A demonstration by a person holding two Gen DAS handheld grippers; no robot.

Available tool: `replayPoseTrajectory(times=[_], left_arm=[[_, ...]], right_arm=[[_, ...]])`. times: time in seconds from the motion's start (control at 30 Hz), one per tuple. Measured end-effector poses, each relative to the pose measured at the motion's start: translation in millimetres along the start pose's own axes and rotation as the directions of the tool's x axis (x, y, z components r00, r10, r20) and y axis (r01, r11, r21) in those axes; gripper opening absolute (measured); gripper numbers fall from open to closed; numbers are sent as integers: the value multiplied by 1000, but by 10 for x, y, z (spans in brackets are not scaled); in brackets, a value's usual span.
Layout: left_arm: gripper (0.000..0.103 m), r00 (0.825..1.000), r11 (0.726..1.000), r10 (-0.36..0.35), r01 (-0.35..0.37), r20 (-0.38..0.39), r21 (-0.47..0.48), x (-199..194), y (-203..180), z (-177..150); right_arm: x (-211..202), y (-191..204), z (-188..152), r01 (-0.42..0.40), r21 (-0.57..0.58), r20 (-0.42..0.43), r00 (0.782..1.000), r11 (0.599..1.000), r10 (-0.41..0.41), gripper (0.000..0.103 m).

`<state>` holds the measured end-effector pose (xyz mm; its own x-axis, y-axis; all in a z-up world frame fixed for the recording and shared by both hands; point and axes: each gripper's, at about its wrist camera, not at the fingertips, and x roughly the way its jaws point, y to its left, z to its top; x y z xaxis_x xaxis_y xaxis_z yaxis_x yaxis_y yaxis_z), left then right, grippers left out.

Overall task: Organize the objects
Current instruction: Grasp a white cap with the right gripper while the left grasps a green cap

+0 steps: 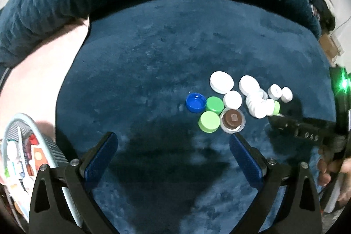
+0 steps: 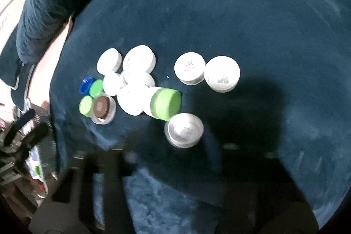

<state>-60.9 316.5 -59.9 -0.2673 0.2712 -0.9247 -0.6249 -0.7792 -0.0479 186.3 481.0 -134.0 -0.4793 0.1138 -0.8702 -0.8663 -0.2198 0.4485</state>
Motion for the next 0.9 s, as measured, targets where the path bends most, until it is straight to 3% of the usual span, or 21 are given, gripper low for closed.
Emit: replayPoseTrajectory(times=[0.2, 0.47, 0.77, 0.83, 0.9], left_arm=[[93, 998, 997, -64, 63, -25, -36, 162, -17, 62], [85, 995, 997, 2, 6, -102, 76, 478, -213, 53], [77, 986, 992, -76, 89, -147, 84, 715, -381, 146], [67, 983, 990, -104, 117, -151, 80, 761, -403, 170], [41, 978, 986, -140, 152, -157, 68, 790, -392, 193]], right_arm=[[-130, -64, -21, -7, -3, 30, 1000, 1000, 7, 31], [-244, -71, -39, -52, 25, 49, 998, 998, 51, 31], [-208, -75, -11, -55, 33, 39, 998, 998, 54, 31], [-202, -72, -7, -55, 33, 40, 998, 998, 54, 31], [-197, -73, -7, -54, 37, 40, 998, 998, 53, 31]])
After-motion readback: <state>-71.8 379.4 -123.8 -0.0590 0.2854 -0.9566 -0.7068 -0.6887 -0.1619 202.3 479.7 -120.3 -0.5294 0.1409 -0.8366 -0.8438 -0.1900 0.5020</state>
